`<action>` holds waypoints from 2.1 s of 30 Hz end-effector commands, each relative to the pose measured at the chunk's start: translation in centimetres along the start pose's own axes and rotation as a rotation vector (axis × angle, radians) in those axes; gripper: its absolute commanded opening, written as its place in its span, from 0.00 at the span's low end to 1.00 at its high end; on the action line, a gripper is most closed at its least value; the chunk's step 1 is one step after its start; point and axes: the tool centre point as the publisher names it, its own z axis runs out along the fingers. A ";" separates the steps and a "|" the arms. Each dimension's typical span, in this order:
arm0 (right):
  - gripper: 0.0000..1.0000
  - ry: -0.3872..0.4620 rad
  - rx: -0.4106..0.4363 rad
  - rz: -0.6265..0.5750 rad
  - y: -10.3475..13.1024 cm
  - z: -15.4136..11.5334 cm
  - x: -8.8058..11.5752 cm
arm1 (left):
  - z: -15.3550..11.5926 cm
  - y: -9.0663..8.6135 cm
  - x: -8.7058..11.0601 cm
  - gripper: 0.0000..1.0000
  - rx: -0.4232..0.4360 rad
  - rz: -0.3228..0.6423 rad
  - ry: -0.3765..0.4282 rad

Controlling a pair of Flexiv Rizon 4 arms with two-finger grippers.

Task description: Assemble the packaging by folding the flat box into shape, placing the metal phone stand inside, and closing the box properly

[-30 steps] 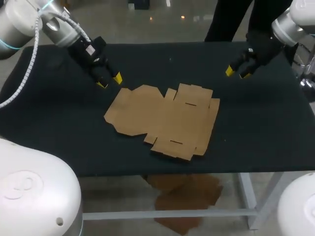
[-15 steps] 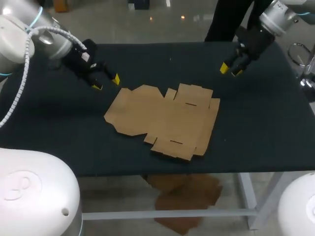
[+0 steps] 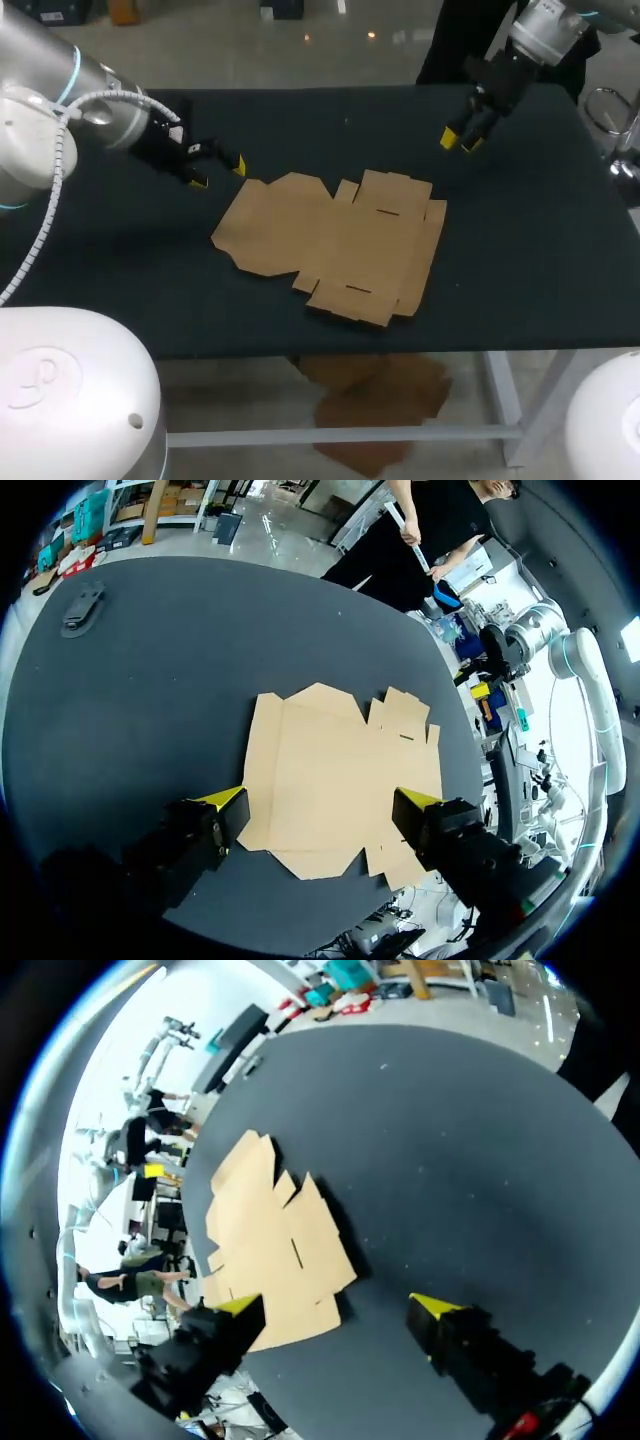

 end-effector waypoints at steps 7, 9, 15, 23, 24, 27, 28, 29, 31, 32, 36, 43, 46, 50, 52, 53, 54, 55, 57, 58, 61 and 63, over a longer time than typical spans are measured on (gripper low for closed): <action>1.00 0.001 0.243 -0.093 1.5 2.3 -0.3 | -1.5 -0.5 0.3 1.00 -0.176 -0.010 -0.036; 1.00 0.019 0.264 -0.127 1.7 2.7 -0.2 | -1.5 -0.6 0.2 1.00 -0.194 -0.010 -0.018; 1.00 0.049 0.273 -0.181 1.6 4.2 -0.3 | -1.1 -0.5 0.0 1.00 -0.238 -0.016 -0.014; 1.00 0.056 0.342 -0.227 2.4 6.4 -0.5 | -0.8 -0.1 0.0 1.00 -0.270 -0.009 -0.007; 1.00 0.059 0.347 -0.232 2.5 6.5 -0.4 | -0.8 0.0 0.0 1.00 -0.271 -0.009 -0.007; 0.97 0.070 0.377 -0.248 3.0 7.4 -0.3 | -0.9 0.1 0.0 1.00 -0.271 -0.011 -0.004; 0.93 0.078 0.385 -0.253 3.1 7.7 -0.2 | -0.9 0.2 0.0 1.00 -0.271 -0.012 -0.004; 0.89 0.085 0.390 -0.256 3.2 8.0 -0.2 | -0.9 0.2 -0.1 1.00 -0.270 -0.013 -0.004; 0.82 0.091 0.404 -0.261 3.3 8.5 -0.3 | -0.9 0.3 -0.1 1.00 -0.269 -0.015 -0.004; 0.80 0.112 0.408 -0.266 3.3 8.7 -0.3 | -0.9 0.4 -0.1 1.00 -0.265 -0.014 -0.015; 0.68 0.132 0.433 -0.278 3.4 9.4 -0.2 | -1.0 0.6 -0.1 1.00 -0.262 -0.011 -0.020; 0.47 0.140 0.457 -0.285 3.4 10.3 0.0 | -1.1 0.9 -0.3 1.00 -0.255 -0.015 -0.013; 0.42 0.156 0.460 -0.295 3.3 10.3 0.2 | -1.2 1.0 -0.5 1.00 -0.248 -0.018 -0.004; 0.12 0.163 0.458 -0.289 3.0 10.7 0.1 | -1.3 1.1 -0.5 1.00 -0.246 -0.022 -0.003; 0.00 0.171 0.455 -0.282 2.8 10.8 0.2 | -1.3 1.2 -0.5 1.00 -0.245 -0.019 -0.002; 0.00 0.176 0.454 -0.282 2.7 10.9 0.2 | -1.3 1.3 -0.5 1.00 -0.245 -0.018 -0.002; 0.00 0.176 0.452 -0.280 2.7 10.9 0.2 | -1.3 1.3 -0.6 1.00 -0.245 -0.018 0.000; 0.00 0.176 0.448 -0.277 2.6 10.9 0.3 | -1.3 1.3 -0.7 1.00 -0.244 -0.019 0.005; 0.00 0.177 0.433 -0.270 2.5 10.8 0.4 | -1.3 1.3 -0.8 1.00 -0.246 -0.019 0.009; 0.00 0.176 0.416 -0.262 2.5 10.6 0.5 | -1.2 1.3 -0.9 1.00 -0.247 -0.019 0.012; 0.00 0.184 0.377 -0.246 2.4 10.1 0.7 | -1.2 1.3 -0.9 1.00 -0.248 -0.015 0.015; 0.00 0.184 0.335 -0.218 2.4 9.7 0.7 | -1.3 1.3 -0.9 1.00 -0.248 -0.006 0.019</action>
